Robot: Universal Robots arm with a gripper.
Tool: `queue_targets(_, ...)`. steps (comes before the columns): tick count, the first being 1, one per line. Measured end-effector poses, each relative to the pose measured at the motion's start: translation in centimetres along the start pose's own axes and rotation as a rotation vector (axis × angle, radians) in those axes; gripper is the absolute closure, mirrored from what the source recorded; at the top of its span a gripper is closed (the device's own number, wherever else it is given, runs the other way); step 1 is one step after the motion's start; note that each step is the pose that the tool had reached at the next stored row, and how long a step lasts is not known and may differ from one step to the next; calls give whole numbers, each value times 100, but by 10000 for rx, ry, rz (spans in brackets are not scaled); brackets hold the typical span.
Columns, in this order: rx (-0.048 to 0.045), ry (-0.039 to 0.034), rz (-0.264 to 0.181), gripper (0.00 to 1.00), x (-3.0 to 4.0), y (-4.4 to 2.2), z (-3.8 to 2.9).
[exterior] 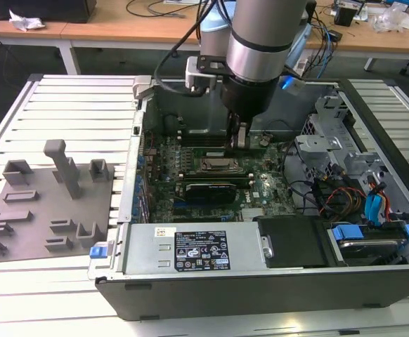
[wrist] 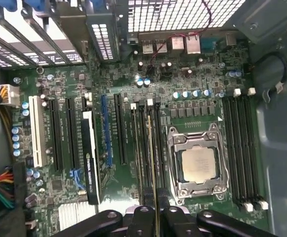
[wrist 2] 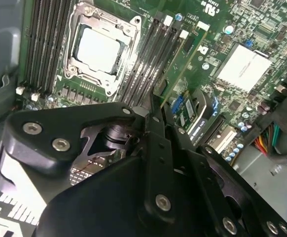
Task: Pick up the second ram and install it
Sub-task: 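Insert the second ram into the second slot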
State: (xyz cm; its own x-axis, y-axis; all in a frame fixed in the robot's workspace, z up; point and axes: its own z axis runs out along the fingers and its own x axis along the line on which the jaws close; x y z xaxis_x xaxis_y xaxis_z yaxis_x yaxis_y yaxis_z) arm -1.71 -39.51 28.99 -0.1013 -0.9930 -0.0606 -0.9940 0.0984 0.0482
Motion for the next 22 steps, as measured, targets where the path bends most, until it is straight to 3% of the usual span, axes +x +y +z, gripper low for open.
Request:
queue_targets(2, 0, 0, 1, 86, 0, 12, 42)
queue_targets(6, 0, 1, 0, 86, 6, 38, 221)
queue_targets(14, -3, 2, -47, 86, 0, 60, 444)
queue_targets(22, -9, 7, -139, 86, -43, 97, 559)
